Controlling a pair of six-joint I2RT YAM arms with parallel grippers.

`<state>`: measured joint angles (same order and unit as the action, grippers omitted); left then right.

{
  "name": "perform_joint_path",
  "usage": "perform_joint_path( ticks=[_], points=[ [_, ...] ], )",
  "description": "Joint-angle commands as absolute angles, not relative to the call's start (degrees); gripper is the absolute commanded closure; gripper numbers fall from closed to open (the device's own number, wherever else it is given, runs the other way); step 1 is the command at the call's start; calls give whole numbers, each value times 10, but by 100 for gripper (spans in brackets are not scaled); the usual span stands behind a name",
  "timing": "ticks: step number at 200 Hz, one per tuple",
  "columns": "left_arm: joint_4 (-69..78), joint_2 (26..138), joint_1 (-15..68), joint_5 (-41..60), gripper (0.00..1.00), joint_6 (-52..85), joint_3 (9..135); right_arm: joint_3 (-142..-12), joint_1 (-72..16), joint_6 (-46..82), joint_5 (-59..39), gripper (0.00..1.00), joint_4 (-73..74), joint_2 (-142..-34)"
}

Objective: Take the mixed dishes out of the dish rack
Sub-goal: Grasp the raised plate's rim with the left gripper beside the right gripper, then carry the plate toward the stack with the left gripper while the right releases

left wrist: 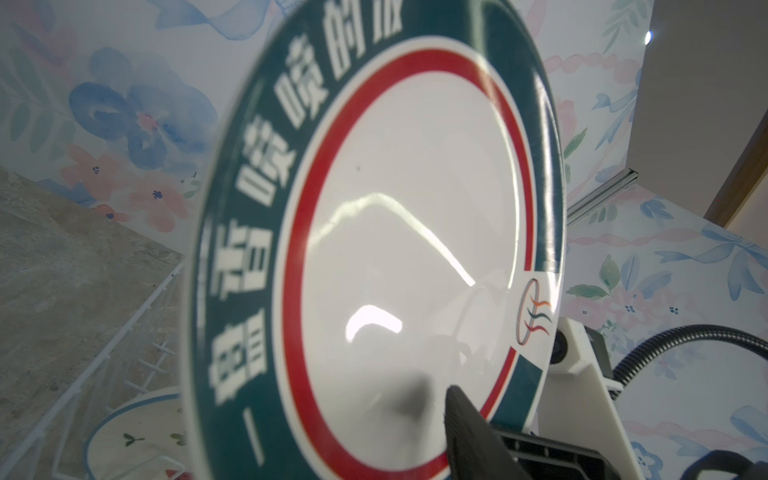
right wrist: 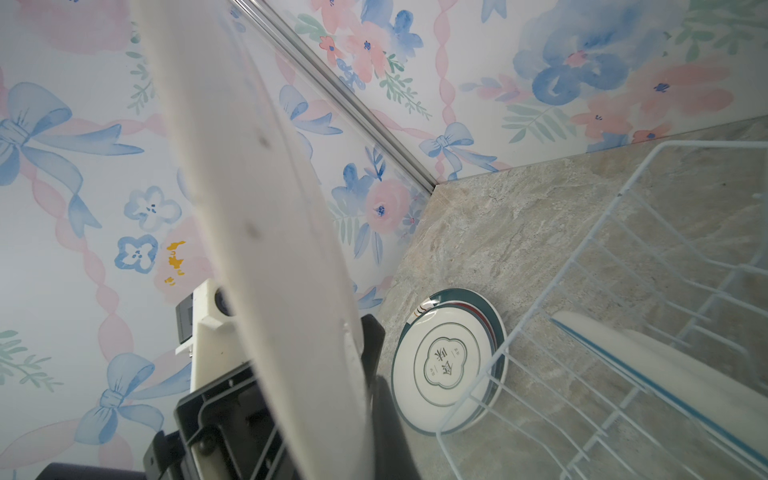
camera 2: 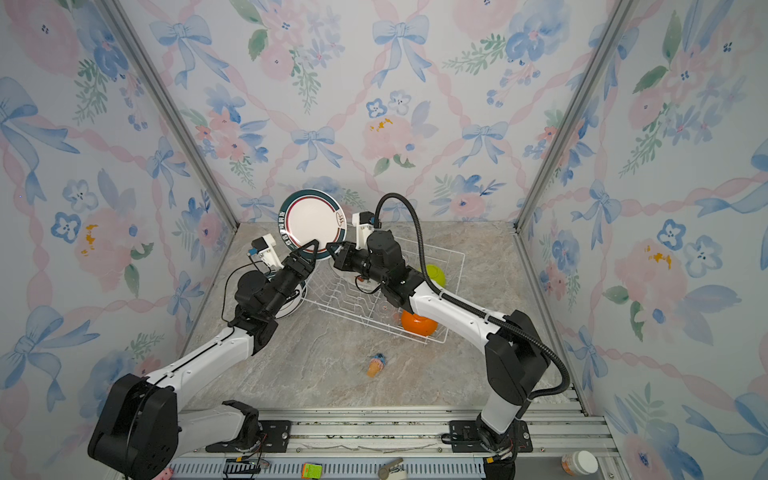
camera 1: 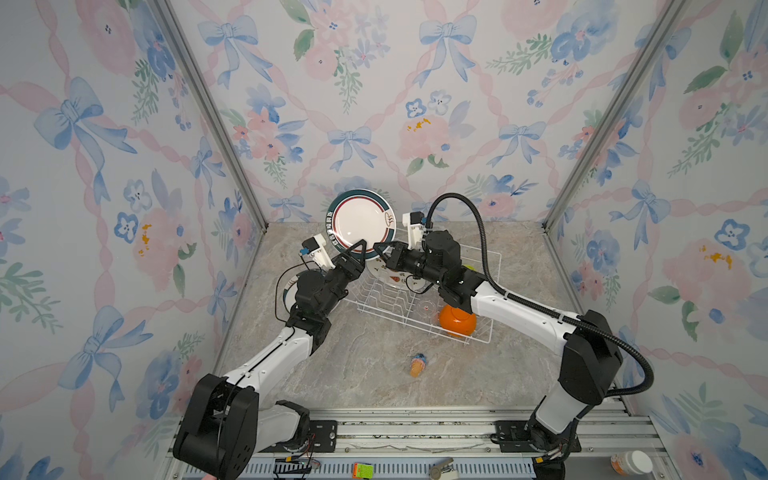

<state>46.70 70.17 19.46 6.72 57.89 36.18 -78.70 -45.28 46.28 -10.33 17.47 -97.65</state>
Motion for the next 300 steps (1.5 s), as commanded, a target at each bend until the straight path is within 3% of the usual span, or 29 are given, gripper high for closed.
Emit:
perform_joint_path(
  ticks=[1, 9, 36, 43, 71, 124, 159, 202, 300],
  points=[
    [494, 706, 196, 79, 57, 584, 366, -786, -462, 466, -116, 100, 215, -982],
    [494, 707, 195, 77, 62, 586, 365, -786, -461, 466, -116, 100, 216, -983],
    [493, 710, 196, 70, 94, 594, 362, -787, -461, 465, -115, 100, 215, -982],
    [494, 712, 196, 69, 98, 596, 361, -787, -461, 463, -116, 100, 214, -983],
    [493, 713, 197, 72, 100, 600, 361, -787, -461, 459, -115, 97, 208, -982],
    [493, 702, 192, 51, 100, 590, 354, -786, -459, 447, -112, 49, 201, -977],
    [475, 687, 179, 40, 100, 576, 354, -785, -457, 428, -102, 33, 175, -973],
    [428, 655, 143, 19, 100, 563, 352, -777, -458, 370, -50, 0, 102, -952],
    [173, 538, 14, -100, 100, 535, 333, -775, -455, 231, 59, 3, -44, -895]
  ],
)
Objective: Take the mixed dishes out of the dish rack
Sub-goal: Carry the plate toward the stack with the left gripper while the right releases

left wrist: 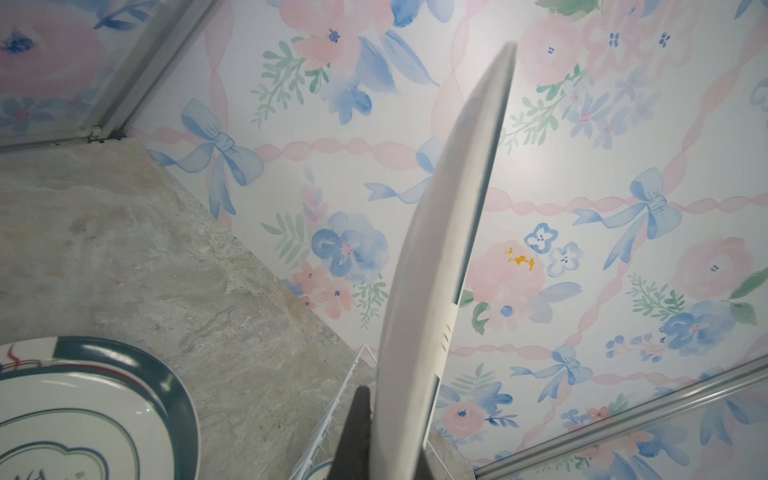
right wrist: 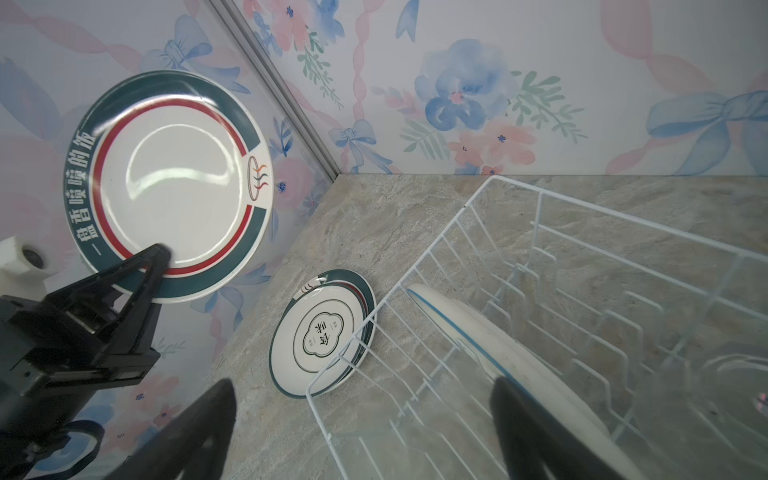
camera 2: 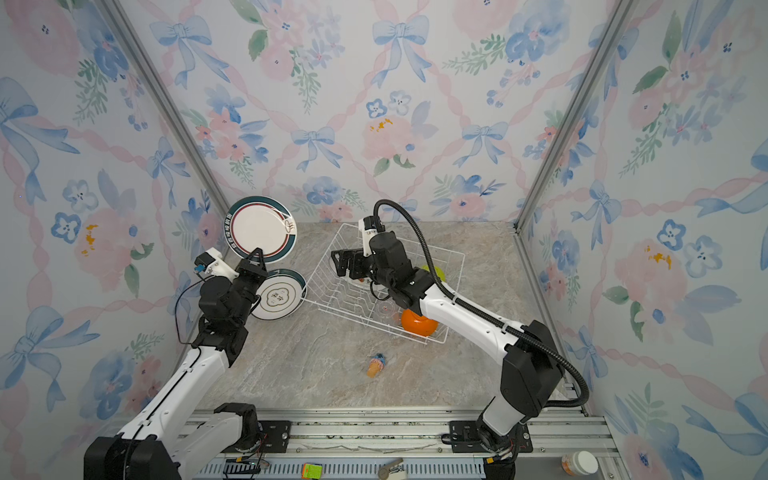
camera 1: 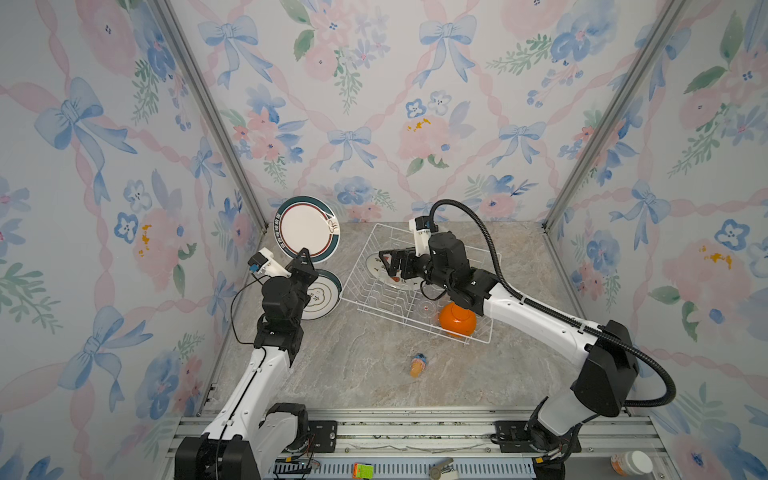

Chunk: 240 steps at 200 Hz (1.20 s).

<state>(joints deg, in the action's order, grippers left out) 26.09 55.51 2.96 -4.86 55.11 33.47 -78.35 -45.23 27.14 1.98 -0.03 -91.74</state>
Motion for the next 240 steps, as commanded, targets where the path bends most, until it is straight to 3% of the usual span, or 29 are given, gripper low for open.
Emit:
perform_joint_path(
  ticks=[1, 45, 135, 240],
  points=[
    [171, 538, 14, -101, 100, 535, 332, -775, -455, 230, 59, 3, -45, -895],
    [88, 528, -22, -117, 100, 553, 327, -782, -435, 221, 59, 3, -91, -894],
    [-20, 510, -42, -41, 100, 566, 281, -794, -430, 203, 88, 3, -152, -909],
    [-23, 516, -48, 35, 100, 578, 244, -814, -438, 196, 100, 3, -191, -933]
  ],
)
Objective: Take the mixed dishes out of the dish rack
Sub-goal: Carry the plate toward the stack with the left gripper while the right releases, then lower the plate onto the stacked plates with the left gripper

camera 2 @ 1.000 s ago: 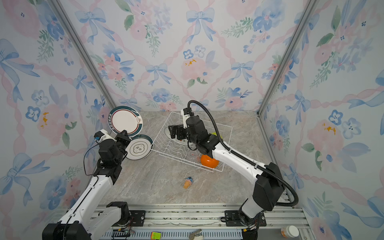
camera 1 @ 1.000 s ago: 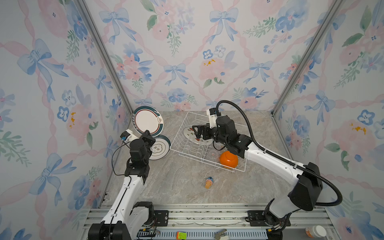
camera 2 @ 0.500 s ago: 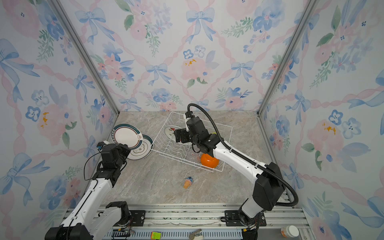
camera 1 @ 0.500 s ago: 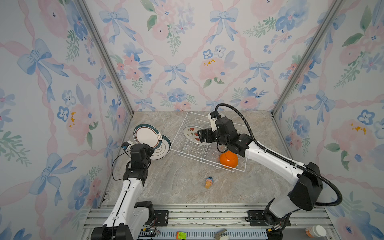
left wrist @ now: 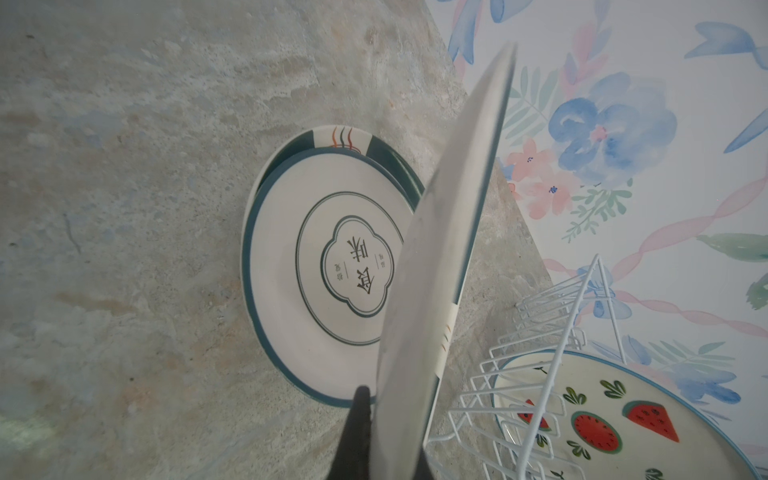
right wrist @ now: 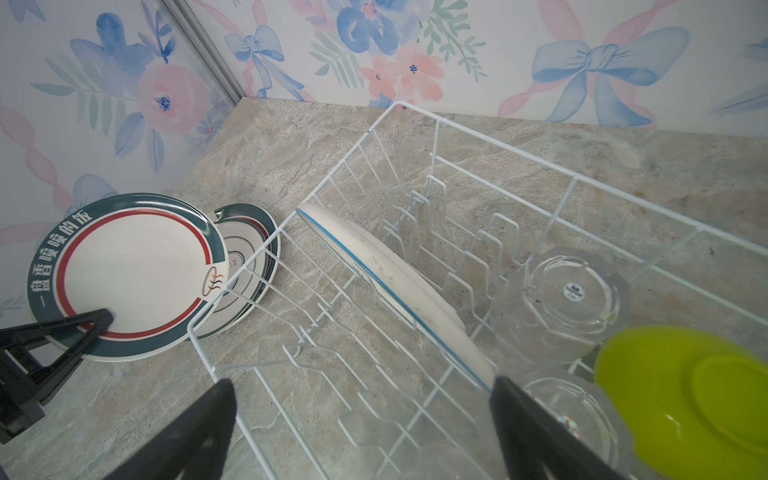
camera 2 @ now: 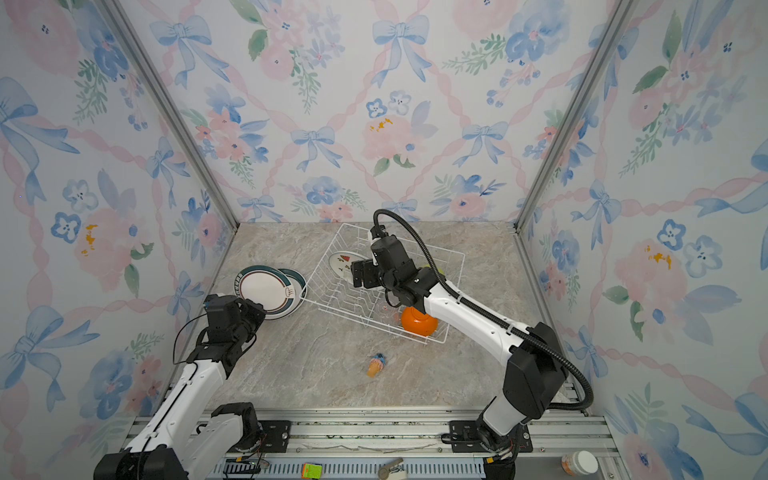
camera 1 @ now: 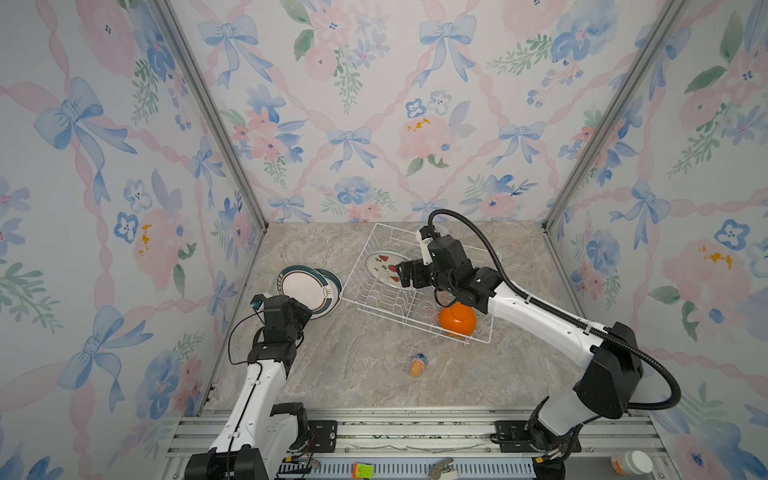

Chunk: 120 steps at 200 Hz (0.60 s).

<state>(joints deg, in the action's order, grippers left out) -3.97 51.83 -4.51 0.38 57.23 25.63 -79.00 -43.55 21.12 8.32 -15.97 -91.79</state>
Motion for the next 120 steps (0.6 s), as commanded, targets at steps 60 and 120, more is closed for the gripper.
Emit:
perform_joint_path(
  ticks=[60, 120],
  points=[
    [-22, 516, -48, 25, 100, 588, 229, -820, -441, 189, 109, 3, -200, -943],
    [-17, 536, -51, 36, 100, 590, 231, -828, -441, 185, 111, 3, -216, -945]
  ],
)
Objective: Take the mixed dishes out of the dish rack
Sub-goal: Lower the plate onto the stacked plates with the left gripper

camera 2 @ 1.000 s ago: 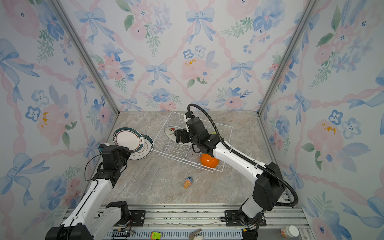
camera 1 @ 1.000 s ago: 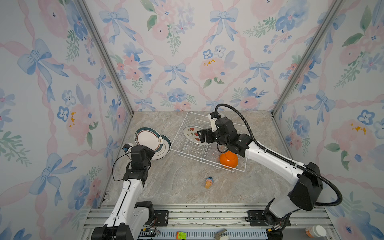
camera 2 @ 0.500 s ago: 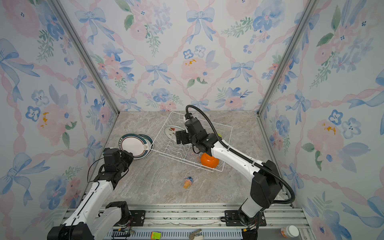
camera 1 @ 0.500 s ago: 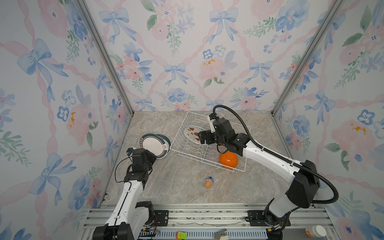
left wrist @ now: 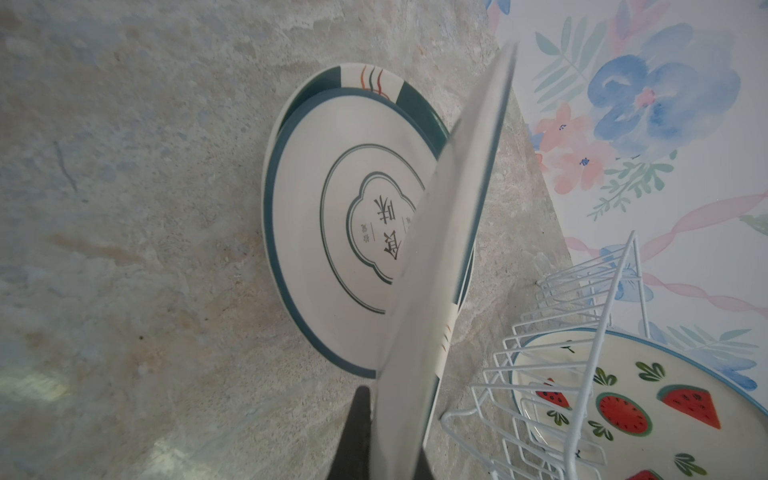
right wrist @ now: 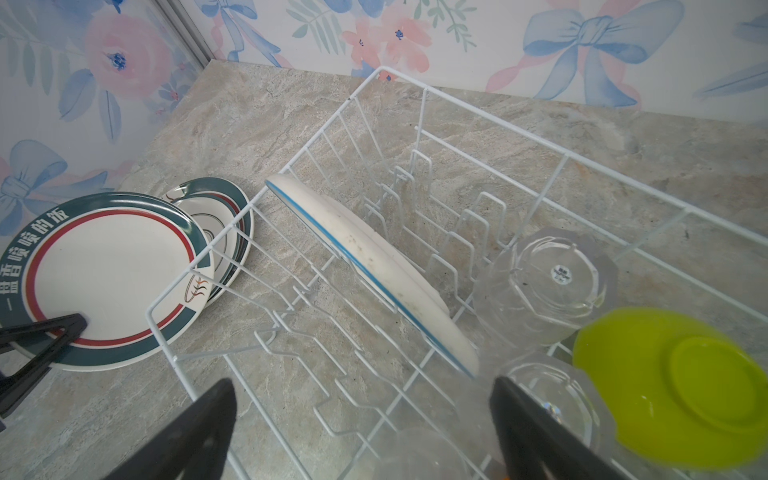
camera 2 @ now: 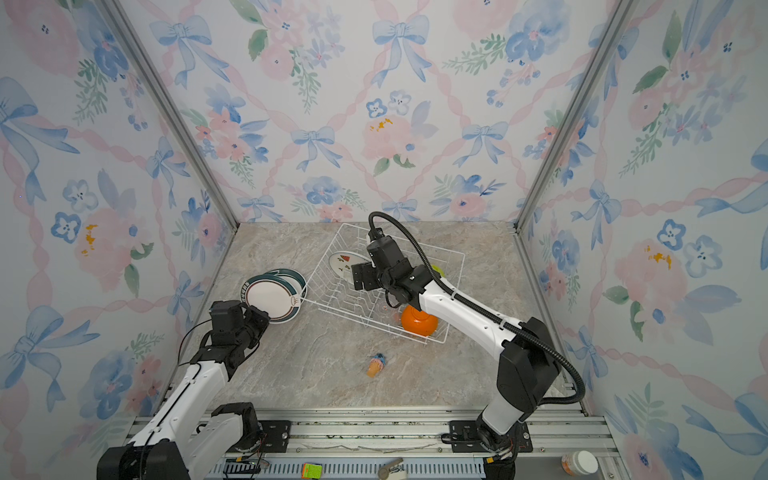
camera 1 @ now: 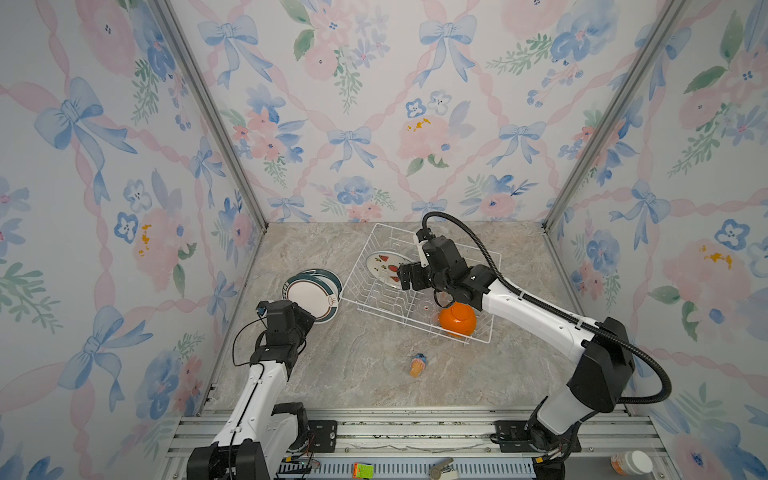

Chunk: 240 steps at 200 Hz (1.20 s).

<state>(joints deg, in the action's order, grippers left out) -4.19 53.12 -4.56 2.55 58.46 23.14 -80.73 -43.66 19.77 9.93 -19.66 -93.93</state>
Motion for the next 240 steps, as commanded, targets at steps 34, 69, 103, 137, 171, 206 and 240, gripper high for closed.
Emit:
perform_joint_path(
  ticks=[34, 69, 103, 137, 171, 206, 240],
  points=[
    [-5, 548, -53, 36, 100, 589, 231, -835, -440, 183, 112, 3, -222, -963],
    [4, 563, -54, 42, 100, 583, 232, -846, -441, 180, 112, 3, -231, -970],
    [9, 564, -54, 39, 100, 582, 226, -848, -442, 181, 116, 3, -232, -974],
    [10, 565, -55, 37, 96, 577, 227, -852, -441, 180, 118, 3, -237, -980],
    [11, 563, -57, 38, 86, 577, 222, -849, -443, 177, 124, 3, -243, -979],
    [15, 563, -59, 41, 78, 577, 220, -847, -443, 176, 130, 3, -247, -978],
    [15, 564, -60, 44, 68, 577, 220, -846, -443, 176, 133, 3, -251, -977]
  ],
)
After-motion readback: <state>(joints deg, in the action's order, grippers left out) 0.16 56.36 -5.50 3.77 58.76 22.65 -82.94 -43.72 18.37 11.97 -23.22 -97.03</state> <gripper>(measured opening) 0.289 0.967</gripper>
